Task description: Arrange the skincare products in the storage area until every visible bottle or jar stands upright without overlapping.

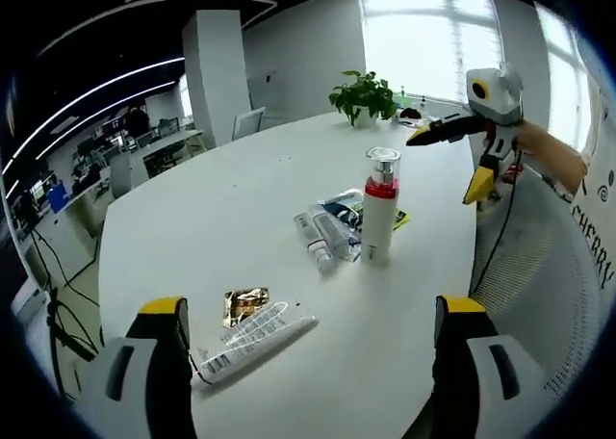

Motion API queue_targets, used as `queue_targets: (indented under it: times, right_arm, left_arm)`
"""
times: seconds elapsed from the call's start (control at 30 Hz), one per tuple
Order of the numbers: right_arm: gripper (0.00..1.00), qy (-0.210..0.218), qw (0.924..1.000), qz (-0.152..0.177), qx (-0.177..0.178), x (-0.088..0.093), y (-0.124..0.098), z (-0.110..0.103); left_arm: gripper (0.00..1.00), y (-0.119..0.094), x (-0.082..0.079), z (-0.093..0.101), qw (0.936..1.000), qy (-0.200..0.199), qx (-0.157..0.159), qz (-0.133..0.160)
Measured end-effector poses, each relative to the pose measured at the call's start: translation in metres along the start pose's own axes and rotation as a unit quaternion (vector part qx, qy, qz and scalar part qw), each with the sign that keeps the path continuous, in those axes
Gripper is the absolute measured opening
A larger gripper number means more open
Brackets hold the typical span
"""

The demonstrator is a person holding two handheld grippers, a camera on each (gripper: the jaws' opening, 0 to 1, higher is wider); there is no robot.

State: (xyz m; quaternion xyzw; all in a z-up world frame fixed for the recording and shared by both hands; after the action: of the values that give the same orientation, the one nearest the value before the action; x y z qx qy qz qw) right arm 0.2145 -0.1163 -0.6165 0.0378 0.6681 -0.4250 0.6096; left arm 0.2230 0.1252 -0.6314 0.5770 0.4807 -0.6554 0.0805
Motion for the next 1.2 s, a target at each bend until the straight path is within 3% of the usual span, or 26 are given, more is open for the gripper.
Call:
queue_targets:
  times: [0.37, 0.63, 0.97, 1.2]
  right_arm:
    - [0.76, 0.012, 0.9999, -0.002, -0.01, 0.01, 0.008, -0.005]
    - [0.63, 0.029, 0.9993, -0.008, -0.024, 0.017, 0.012, -0.006]
    - [0.48, 0.037, 0.9985, -0.013, -0.038, 0.022, 0.016, -0.002]
    - [0.4, 0.042, 0.998, -0.018, -0.044, 0.026, 0.019, -0.006]
  left_arm:
    - [0.93, 0.007, 0.004, -0.011, 0.9999, 0.001, -0.004, -0.013]
    - [0.93, 0.012, 0.005, -0.015, 0.9998, 0.01, -0.003, -0.019]
    - [0.93, 0.02, 0.019, -0.024, 0.9975, 0.038, -0.008, -0.059]
    - [0.87, 0.028, 0.029, -0.036, 0.9927, 0.071, -0.012, -0.096]
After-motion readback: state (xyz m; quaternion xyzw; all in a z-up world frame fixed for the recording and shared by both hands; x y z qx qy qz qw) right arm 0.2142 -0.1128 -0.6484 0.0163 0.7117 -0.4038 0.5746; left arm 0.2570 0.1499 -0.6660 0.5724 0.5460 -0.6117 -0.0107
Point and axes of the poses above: the point that each gripper's makers call its tool centre point, and the gripper's own axes: y roughly forward along the fingers, z roughly to its right, x roughly out of its underside, the point moved 3 cm from there along -y, roughly backward along the fingers, and after that the axes turned 5 degrees about -x, right-handed, at the moved point
